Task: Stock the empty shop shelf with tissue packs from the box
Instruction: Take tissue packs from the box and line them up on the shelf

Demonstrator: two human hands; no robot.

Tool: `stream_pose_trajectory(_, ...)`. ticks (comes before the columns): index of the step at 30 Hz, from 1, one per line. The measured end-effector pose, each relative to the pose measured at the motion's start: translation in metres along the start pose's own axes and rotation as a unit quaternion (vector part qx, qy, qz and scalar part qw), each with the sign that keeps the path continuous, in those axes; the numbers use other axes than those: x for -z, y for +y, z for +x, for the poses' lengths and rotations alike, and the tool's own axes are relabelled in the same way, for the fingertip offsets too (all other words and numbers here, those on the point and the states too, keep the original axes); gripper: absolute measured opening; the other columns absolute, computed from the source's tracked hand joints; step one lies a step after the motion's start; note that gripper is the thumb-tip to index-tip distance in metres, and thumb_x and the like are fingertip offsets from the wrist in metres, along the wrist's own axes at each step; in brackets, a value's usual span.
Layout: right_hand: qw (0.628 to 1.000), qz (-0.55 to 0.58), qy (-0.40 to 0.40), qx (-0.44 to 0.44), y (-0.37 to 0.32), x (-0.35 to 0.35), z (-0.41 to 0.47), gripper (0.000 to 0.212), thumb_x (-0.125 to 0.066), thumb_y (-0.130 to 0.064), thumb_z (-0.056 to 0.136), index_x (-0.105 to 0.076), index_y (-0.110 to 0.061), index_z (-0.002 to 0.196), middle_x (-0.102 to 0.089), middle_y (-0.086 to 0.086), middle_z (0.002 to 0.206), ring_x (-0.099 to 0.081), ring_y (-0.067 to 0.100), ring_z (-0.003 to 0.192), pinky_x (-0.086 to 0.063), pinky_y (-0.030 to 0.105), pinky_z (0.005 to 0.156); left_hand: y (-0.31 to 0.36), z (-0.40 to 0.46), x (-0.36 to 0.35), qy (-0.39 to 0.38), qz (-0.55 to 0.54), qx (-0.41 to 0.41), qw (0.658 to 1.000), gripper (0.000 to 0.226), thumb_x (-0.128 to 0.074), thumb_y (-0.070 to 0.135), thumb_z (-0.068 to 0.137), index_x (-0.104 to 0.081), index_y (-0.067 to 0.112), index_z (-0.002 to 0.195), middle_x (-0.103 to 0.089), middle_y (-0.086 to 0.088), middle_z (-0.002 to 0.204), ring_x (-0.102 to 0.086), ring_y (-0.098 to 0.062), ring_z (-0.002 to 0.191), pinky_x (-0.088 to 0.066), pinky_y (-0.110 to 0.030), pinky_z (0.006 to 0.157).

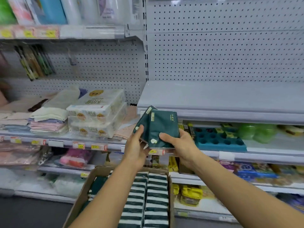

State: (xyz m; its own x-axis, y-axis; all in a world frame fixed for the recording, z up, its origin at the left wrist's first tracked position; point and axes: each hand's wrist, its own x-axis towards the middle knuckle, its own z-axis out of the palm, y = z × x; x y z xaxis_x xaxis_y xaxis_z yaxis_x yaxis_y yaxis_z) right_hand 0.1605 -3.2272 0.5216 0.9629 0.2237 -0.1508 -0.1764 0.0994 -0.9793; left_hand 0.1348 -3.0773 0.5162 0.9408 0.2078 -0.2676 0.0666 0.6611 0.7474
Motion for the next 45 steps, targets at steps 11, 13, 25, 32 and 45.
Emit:
stream_pose_trajectory(11,0.930,-0.299,0.094,0.190,-0.099,0.022,0.100,0.067,-0.082,-0.026,0.075,-0.039,-0.017,0.125,-0.061,0.003,0.104,-0.063,0.017,0.085,-0.047,0.026,0.062,0.085,0.072,0.021,0.031,0.127,-0.081,0.988,0.034,-0.059,0.032,0.096,-0.059,0.018,0.127,-0.072,-0.003,0.111,-0.070,-0.018,0.093,-0.056,-0.034,0.064)
stream_pose_trajectory(13,0.898,-0.373,0.106,0.206,-0.108,0.024,0.127,0.072,-0.082,-0.027,0.074,-0.037,-0.022,0.129,-0.061,0.005,0.106,-0.063,0.023,0.089,-0.053,0.036,0.073,0.092,0.087,0.013,0.021,0.131,-0.079,0.988,0.032,-0.059,0.031,0.096,-0.059,0.017,0.125,-0.072,-0.003,0.110,-0.070,-0.018,0.093,-0.056,-0.035,0.066)
stream_pose_trajectory(25,0.749,-0.597,0.072,0.278,-0.124,0.044,0.263,0.056,-0.073,-0.026,0.084,-0.051,-0.025,0.135,-0.048,0.000,0.126,-0.050,0.020,0.110,-0.050,0.035,0.086,0.122,0.182,-0.012,0.016,0.115,-0.082,0.990,0.031,-0.060,0.033,0.095,-0.062,0.018,0.122,-0.072,-0.006,0.113,-0.068,-0.024,0.103,-0.055,-0.037,0.076)
stream_pose_trajectory(32,0.726,-0.610,0.068,0.310,-0.138,0.049,0.375,0.050,-0.069,-0.024,0.086,-0.052,-0.024,0.133,-0.048,0.000,0.126,-0.042,0.020,0.116,-0.048,0.034,0.083,0.132,0.248,-0.046,0.026,0.061,-0.072,0.995,0.027,-0.061,0.030,0.094,-0.065,0.012,0.114,-0.076,-0.005,0.097,-0.072,-0.021,0.087,-0.055,-0.038,0.076)
stream_pose_trajectory(45,0.650,-0.634,0.098,0.407,-0.139,0.052,0.480,0.045,-0.070,-0.014,0.082,-0.057,-0.012,0.125,-0.048,0.009,0.124,-0.043,0.027,0.114,-0.052,0.041,0.069,0.128,0.310,-0.071,0.009,0.118,-0.104,0.987,0.027,-0.056,0.035,0.096,-0.067,0.017,0.114,-0.076,0.000,0.102,-0.074,-0.014,0.087,-0.054,-0.036,0.077)
